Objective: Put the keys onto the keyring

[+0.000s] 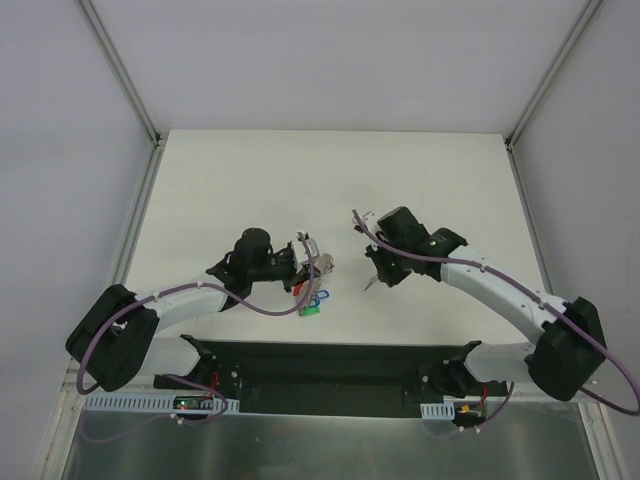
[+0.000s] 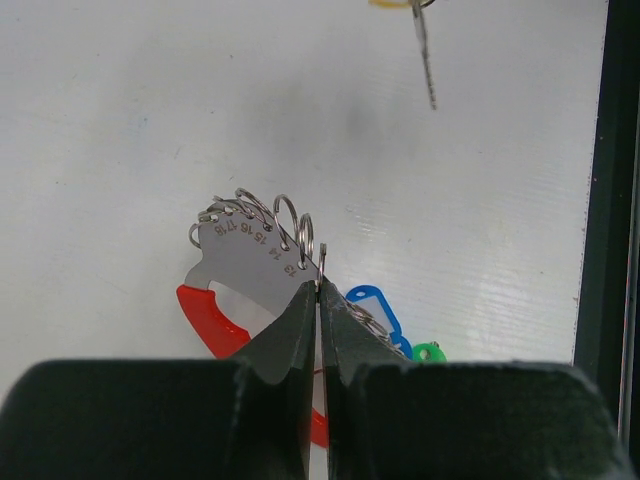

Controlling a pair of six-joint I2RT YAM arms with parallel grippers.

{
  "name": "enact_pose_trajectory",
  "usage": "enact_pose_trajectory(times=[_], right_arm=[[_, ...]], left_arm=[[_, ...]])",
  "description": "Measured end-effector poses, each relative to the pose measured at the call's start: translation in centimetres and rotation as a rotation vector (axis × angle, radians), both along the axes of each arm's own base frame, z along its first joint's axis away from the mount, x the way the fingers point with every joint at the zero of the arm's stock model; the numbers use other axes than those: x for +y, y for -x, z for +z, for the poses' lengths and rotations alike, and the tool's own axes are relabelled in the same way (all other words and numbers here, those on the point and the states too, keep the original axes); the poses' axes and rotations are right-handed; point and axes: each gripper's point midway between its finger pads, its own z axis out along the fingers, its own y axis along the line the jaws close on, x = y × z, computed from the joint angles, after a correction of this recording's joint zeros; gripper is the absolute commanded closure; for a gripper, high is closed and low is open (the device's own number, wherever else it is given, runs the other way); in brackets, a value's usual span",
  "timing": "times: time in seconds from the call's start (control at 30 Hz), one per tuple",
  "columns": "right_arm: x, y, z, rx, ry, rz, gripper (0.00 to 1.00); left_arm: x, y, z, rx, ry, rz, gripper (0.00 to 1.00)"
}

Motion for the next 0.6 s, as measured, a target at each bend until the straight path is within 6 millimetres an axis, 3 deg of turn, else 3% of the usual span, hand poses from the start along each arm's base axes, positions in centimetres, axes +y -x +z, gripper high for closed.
enact_pose_trajectory(times=[0.07, 0.13, 0.33, 0.47, 0.6], right_arm=[[-1.3, -1.1, -1.8, 0.025, 0.102, -0.068, 0.99], [-2.3, -0.9, -3.0, 0.050, 0.158, -0.102, 0.99], [-2.2, -0.7, -2.1, 0.024, 0.135, -0.107, 0.99], [-0.7, -0.5, -1.9, 0.053, 0.050, -0.089, 0.99], [2.7, 0.1, -2.8, 0.146, -0.178, -0.056, 0.99]], left_arm=[[0.1, 0.0, 0.2, -0.007, 0.004, 0.003, 1.00], [0.1, 0.0, 0.4, -0.014, 0.007, 0.005, 1.00], [0.4, -0.2, 0.6, -0.027, 0.006, 0.026, 1.00], [0.6, -0.5, 0.5, -0.030, -0.002, 0.045, 1.00], [0.7, -0.7, 0.4, -0.035, -0.009, 0.060, 1.00]])
